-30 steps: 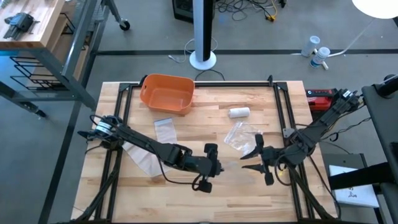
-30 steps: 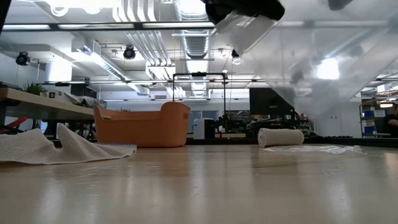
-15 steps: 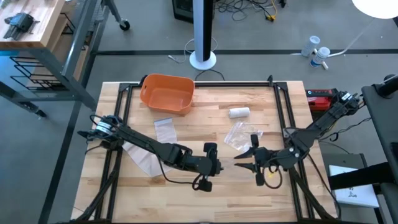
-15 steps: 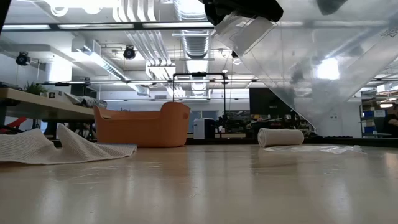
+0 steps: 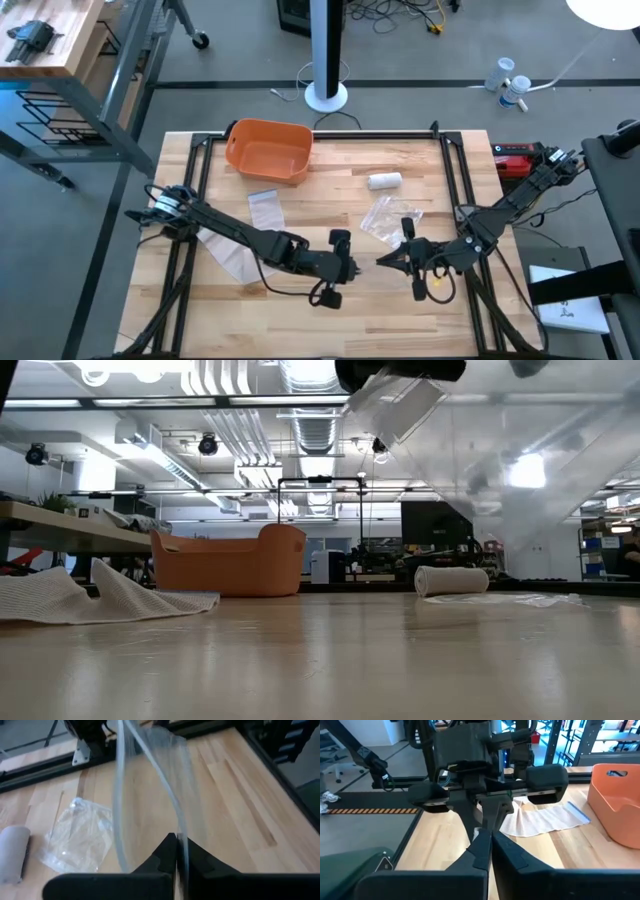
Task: Roll bandage
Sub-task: Open the transparent zip bag
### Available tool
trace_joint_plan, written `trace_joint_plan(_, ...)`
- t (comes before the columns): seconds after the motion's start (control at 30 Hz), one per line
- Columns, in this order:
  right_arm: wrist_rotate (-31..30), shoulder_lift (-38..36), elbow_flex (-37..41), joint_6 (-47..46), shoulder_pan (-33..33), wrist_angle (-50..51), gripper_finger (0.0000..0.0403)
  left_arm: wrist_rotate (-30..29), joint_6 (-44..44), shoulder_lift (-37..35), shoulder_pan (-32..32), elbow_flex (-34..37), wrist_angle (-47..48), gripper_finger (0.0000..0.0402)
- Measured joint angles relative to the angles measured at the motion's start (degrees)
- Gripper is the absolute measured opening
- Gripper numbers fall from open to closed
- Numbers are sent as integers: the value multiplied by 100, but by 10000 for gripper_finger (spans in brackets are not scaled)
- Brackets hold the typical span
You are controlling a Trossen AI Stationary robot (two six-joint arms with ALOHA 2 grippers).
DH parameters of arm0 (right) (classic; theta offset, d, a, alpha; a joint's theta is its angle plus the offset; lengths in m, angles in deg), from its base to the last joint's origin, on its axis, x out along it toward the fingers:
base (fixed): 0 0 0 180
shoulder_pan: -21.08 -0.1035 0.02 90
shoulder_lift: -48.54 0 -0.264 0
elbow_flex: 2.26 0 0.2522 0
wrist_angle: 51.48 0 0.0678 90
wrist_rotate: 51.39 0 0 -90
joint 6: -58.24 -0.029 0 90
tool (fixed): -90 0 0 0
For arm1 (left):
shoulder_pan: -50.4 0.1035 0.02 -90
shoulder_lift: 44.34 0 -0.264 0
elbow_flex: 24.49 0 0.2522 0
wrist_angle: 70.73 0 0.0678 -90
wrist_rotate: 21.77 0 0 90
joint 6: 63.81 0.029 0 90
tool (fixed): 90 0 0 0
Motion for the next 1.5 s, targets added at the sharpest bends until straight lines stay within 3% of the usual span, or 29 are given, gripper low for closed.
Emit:
trace_joint_plan(0.13, 1, 0, 0, 99, 0, 6, 2, 0, -29, -7, -42, -93, -7, 30)
trace_joint_plan(0.43, -6, 52, 0, 277, -6, -13, 1, 155, -419, -231, -229, -450, 649, 142)
trace_joint_plan(0.73, -13, 46, 0, 291, -31, 2, 0, 175, -737, -1021, -648, -236, 1192, 210)
trace_joint_plan(0.97, -163, -175, 2, 852, -293, 14, 0, -399, -1717, -1607, -943, 787, 948, 214)
trace_joint_plan(1.13, -605, -593, 4, 1724, -564, 10, 0, -1222, -1910, -1784, -897, 1642, -192, 202)
trace_joint_plan(1.3, -705, -987, 4, 2327, -692, -180, 0, -689, -1613, -1814, -589, 2027, -1330, 184)
trace_joint_plan(1.5, -698, -1006, 4, 2488, -745, -225, 0, -711, -1451, -1747, -295, 2187, -1786, 150)
